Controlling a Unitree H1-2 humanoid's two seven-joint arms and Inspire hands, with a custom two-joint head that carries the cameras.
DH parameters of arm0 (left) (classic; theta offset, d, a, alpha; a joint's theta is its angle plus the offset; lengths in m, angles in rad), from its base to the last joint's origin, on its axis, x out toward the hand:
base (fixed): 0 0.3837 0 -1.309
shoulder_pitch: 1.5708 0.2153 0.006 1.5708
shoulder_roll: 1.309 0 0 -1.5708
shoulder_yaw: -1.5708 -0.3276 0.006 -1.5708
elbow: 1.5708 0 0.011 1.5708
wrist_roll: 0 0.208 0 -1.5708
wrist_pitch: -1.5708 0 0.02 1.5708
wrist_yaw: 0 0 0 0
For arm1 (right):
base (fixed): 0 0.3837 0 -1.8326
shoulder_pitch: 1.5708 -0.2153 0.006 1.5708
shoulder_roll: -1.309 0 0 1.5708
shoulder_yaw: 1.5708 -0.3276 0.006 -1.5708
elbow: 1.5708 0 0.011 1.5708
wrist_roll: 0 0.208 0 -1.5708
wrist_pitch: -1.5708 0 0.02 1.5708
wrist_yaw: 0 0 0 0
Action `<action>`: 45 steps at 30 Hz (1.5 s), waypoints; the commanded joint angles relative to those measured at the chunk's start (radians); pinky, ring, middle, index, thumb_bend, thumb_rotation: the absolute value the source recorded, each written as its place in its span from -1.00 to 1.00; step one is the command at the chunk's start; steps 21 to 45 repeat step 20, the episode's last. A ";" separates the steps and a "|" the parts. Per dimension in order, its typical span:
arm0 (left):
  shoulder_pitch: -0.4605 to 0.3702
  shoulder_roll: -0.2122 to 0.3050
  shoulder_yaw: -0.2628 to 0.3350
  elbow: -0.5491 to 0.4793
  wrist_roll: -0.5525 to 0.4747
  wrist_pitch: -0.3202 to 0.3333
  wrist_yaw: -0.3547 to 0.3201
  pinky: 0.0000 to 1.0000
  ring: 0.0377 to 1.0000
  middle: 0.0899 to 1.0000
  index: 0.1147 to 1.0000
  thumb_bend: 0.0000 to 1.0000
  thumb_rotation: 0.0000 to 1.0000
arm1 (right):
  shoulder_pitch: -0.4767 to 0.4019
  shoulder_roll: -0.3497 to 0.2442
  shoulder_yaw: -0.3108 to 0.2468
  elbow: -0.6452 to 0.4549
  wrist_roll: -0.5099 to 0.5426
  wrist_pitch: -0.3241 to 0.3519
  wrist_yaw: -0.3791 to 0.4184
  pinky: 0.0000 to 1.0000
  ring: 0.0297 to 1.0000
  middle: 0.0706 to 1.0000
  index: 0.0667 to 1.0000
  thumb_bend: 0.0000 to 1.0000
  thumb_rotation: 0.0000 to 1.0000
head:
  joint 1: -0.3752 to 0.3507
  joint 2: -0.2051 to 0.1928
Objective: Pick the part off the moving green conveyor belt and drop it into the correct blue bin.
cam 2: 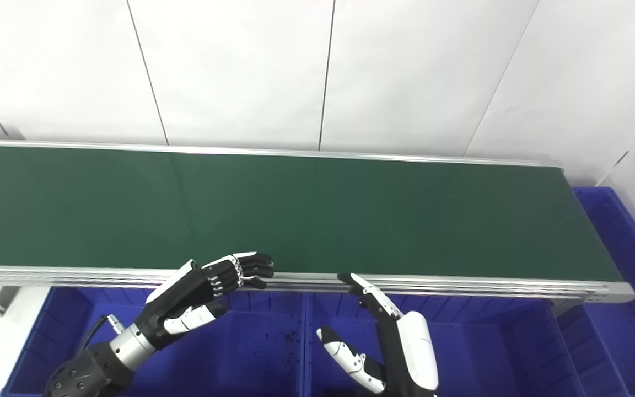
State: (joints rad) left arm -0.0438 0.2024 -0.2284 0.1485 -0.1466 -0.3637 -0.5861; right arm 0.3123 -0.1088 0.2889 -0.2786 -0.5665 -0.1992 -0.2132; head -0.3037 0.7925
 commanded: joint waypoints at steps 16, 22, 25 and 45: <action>-0.056 0.025 -0.005 -0.039 -0.037 0.000 -0.021 0.67 0.78 0.81 0.77 -0.15 0.49 | -0.034 0.026 -0.032 -0.051 0.077 -0.004 0.121 0.58 0.70 0.76 0.75 -0.12 0.90 | -0.054 0.009; -0.052 0.021 -0.004 -0.058 -0.040 0.018 -0.012 0.67 0.78 0.81 0.76 -0.15 0.46 | -0.031 0.035 -0.037 -0.051 0.057 -0.006 0.118 0.61 0.72 0.77 0.76 -0.15 0.90 | -0.053 0.011; -0.052 0.021 -0.004 -0.058 -0.040 0.018 -0.012 0.67 0.78 0.81 0.76 -0.15 0.46 | -0.031 0.035 -0.037 -0.051 0.057 -0.006 0.118 0.61 0.72 0.77 0.76 -0.15 0.90 | -0.053 0.011; -0.052 0.021 -0.004 -0.058 -0.040 0.018 -0.012 0.67 0.78 0.81 0.76 -0.15 0.46 | -0.031 0.035 -0.037 -0.051 0.057 -0.006 0.118 0.61 0.72 0.77 0.76 -0.15 0.90 | -0.053 0.011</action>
